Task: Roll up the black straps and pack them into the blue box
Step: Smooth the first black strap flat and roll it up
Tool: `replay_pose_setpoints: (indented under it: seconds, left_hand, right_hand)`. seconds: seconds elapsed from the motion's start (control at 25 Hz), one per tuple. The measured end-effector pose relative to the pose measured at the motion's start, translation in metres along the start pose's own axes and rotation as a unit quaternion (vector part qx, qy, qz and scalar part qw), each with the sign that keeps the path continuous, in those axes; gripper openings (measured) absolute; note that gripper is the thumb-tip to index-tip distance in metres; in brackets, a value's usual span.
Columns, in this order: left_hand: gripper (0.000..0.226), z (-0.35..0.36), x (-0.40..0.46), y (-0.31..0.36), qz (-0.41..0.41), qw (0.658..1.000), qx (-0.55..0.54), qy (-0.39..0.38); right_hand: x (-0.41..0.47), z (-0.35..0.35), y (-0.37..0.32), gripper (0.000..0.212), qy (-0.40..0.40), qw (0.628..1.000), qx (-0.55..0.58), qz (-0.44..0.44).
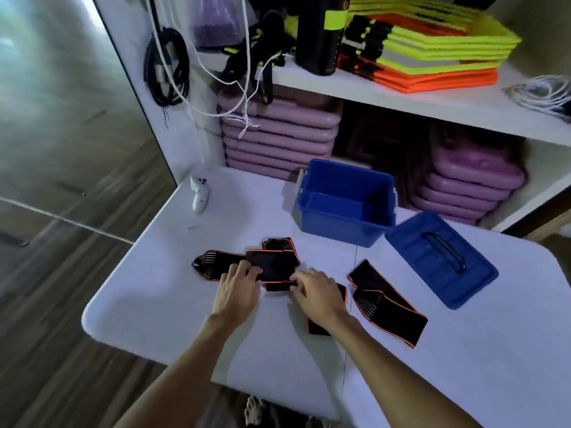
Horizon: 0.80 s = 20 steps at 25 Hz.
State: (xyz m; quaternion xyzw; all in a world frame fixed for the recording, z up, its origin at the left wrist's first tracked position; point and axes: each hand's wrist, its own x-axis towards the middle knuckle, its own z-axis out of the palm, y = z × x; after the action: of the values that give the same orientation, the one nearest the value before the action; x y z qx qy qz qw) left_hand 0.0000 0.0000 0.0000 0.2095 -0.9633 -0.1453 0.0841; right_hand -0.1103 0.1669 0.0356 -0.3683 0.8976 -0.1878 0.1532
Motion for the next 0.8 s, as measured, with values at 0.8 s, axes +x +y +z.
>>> replay_pose_setpoints:
  seconds: [0.8]
  left_hand:
    - [0.053, 0.011, -0.029, -0.099, -0.179, 0.981, -0.010, -0.073]
  right_hand:
    - [0.069, 0.039, -0.019, 0.065, -0.037, 0.995, -0.058, 0.073]
